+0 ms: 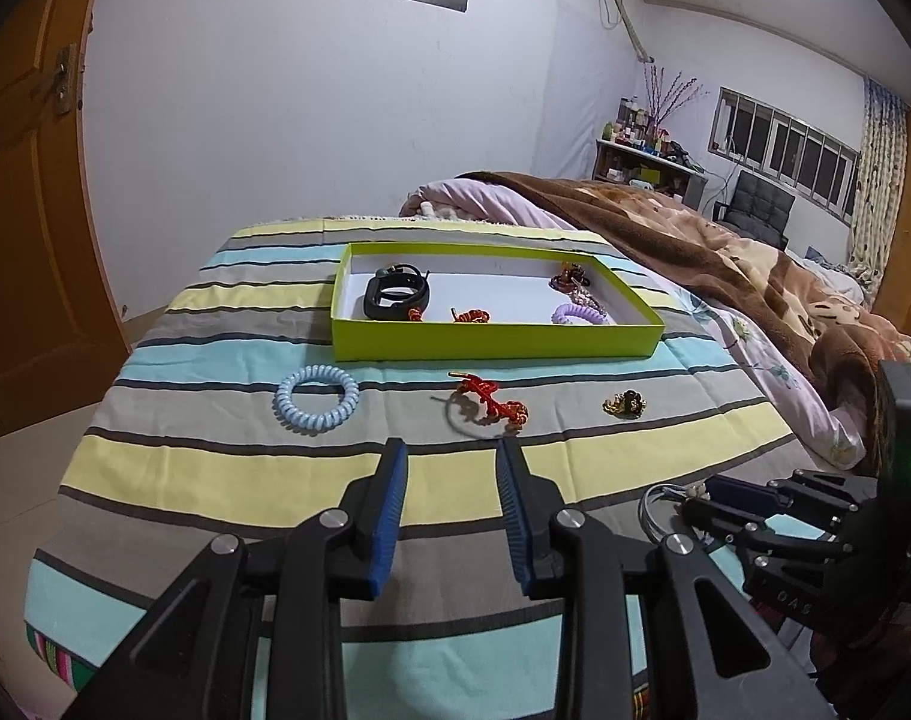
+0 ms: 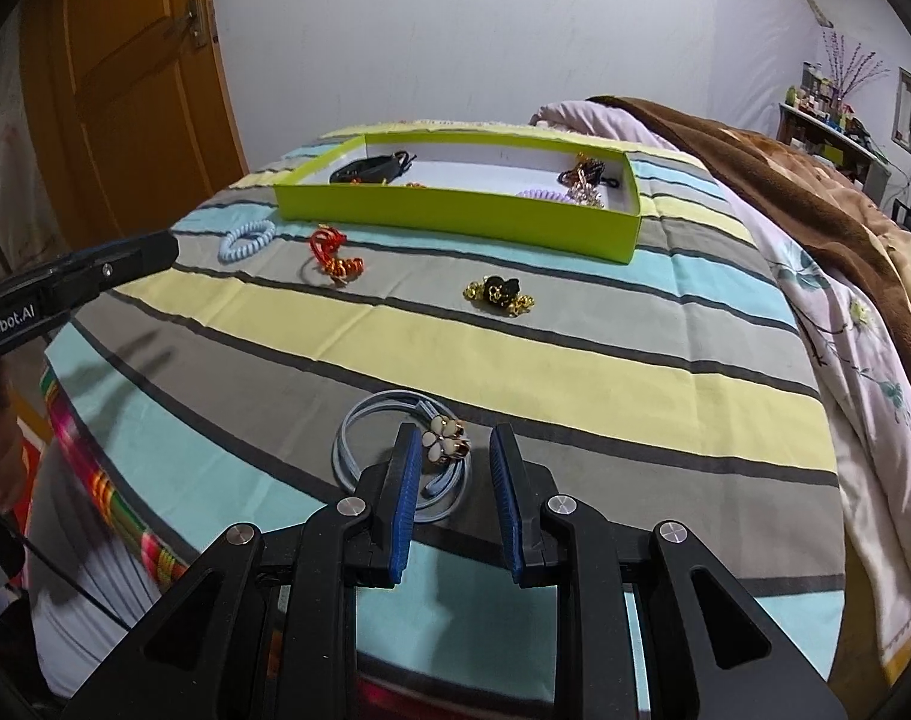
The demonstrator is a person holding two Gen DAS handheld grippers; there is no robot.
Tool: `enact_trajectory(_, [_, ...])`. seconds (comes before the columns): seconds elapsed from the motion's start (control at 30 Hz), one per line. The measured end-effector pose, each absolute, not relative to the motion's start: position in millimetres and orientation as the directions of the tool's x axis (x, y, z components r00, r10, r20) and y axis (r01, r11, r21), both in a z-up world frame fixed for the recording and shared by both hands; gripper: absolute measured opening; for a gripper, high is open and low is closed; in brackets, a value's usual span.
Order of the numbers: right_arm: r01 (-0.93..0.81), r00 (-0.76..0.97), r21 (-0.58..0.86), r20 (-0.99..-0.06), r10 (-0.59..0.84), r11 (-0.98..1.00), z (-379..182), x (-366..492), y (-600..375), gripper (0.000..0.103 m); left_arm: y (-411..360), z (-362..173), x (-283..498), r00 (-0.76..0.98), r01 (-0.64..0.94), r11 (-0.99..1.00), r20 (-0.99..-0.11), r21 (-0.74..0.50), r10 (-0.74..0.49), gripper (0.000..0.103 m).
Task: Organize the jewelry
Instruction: 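Grasp the red tassel cord with the left gripper while the right grasps the grey flower hair tie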
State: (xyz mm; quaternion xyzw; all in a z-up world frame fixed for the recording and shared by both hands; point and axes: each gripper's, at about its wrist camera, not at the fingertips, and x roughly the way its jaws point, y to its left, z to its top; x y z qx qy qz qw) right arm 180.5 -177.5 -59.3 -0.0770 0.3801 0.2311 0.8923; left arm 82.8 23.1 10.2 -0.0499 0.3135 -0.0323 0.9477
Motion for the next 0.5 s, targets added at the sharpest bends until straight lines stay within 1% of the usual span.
enact_trajectory(0.13, [-0.478,0.603,0.03,-0.716,0.352,0.878,-61.5,183.2,-175.0,0.024,22.0,9.0,89.6,0.797,0.037,0.992,-0.595,-0.117,-0.1,0.032])
enact_trajectory(0.17, [-0.48,0.603,0.029,-0.716,0.353,0.877,-61.4,183.9,-174.7,0.017,21.8,8.5,91.8,0.796,0.039,0.992,-0.597,-0.12,-0.104,0.032])
enact_trajectory(0.5, [-0.46,0.622,0.045,-0.696,0.358,0.887,-52.4,191.3,-182.7,0.017,16.4,0.5,116.6,0.778,0.054,0.989,-0.615,-0.14,-0.13,0.032])
